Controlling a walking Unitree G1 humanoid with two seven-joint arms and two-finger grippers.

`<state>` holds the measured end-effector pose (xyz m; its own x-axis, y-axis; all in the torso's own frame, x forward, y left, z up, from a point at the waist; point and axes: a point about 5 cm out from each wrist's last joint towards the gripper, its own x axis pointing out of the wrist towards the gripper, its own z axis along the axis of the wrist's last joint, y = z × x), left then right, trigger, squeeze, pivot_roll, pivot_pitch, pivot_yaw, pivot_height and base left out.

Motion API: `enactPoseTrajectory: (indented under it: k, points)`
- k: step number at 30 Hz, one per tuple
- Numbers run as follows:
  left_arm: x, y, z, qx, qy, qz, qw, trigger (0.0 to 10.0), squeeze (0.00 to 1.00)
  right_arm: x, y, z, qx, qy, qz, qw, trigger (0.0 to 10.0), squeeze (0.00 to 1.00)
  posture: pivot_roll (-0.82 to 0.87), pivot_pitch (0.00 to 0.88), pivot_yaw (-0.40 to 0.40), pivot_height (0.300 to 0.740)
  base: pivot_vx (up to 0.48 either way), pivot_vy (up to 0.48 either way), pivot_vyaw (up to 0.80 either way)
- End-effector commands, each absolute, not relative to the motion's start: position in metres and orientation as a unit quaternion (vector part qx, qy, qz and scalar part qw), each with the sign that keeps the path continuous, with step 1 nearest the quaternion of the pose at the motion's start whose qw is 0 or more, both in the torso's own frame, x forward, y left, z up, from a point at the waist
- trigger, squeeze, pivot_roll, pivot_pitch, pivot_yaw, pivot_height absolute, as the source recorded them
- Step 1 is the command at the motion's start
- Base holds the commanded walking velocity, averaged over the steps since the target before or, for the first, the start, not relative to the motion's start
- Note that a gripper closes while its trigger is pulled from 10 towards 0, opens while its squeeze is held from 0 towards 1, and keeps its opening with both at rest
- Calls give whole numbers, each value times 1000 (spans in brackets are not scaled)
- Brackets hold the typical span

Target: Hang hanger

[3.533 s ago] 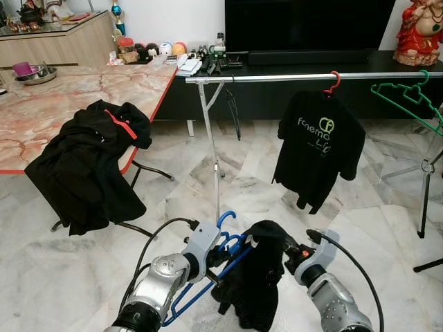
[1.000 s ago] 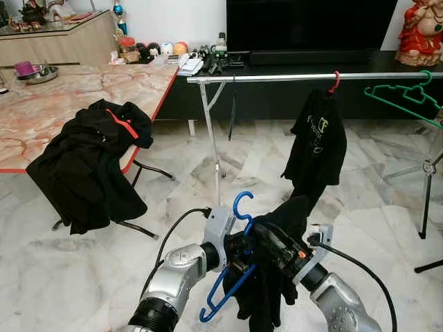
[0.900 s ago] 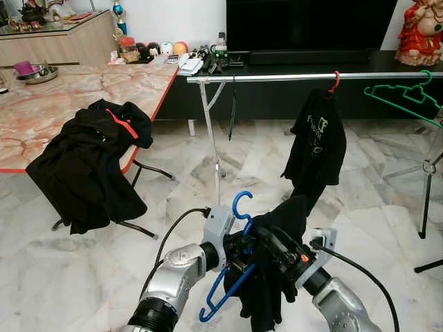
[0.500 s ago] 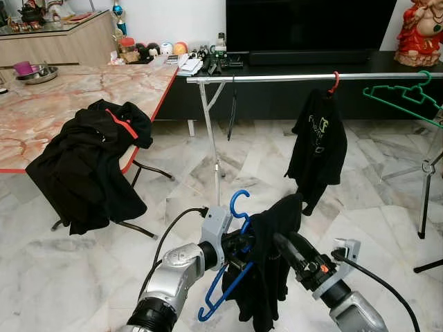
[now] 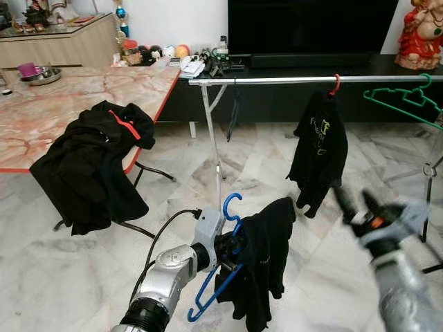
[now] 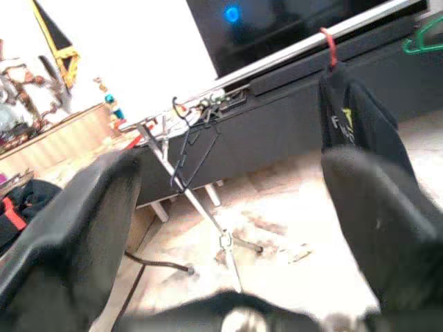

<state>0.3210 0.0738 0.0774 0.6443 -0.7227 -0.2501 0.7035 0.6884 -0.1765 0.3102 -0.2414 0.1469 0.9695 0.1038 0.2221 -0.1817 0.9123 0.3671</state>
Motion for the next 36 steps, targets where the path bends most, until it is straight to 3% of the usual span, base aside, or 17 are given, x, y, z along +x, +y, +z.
enactPoseTrajectory:
  k: [1,5,7,14,16,17,18,20,26,31,32,36]
  points:
    - [318,74,75,-13,148,-408,901,10000,0,316,-240,156,174,-94,100,975,10000,0,-1,0,23,740,0,0,0]
    - [311,73,72,10,154,-443,883,10000,0,322,-231,168,86,-70,219,969,10000,0,-8,0,23,740,0,0,0]
    - [304,72,71,33,160,-488,857,10000,0,314,-220,170,7,-32,351,936,10000,0,-6,0,22,740,0,0,0]
    - [294,72,70,66,182,-555,809,10000,0,302,-215,161,-69,60,482,871,10000,0,-17,0,29,740,0,0,0]
    - [293,73,75,64,182,-578,793,10000,0,293,-215,145,-113,121,535,829,10000,0,-16,0,26,740,0,0,0]
    - [293,73,75,64,182,-578,793,10000,0,293,-215,145,-113,121,535,829,10000,0,-16,0,26,740,0,0,0]
    - [294,73,79,70,177,-586,787,10000,0,288,-214,140,-120,142,562,806,10000,1000,-15,0,26,740,0,0,0]
    - [296,74,84,94,174,-592,781,10000,0,284,-212,136,-96,159,591,785,10000,1000,-19,0,27,740,0,0,0]
    - [296,68,105,140,153,-639,740,10000,0,281,-201,117,-149,203,633,732,10000,1000,-1,0,26,740,0,0,0]
    - [295,65,107,156,152,-647,731,10000,0,286,-198,111,-170,204,628,732,10000,1000,-1,0,26,740,0,0,0]
    - [293,62,112,148,145,-657,725,10000,0,291,-199,111,-181,198,618,739,10000,0,5,0,24,740,0,0,0]
    - [289,59,114,146,142,-670,714,10000,0,300,-199,115,-187,187,605,751,10000,0,5,0,24,740,0,0,0]
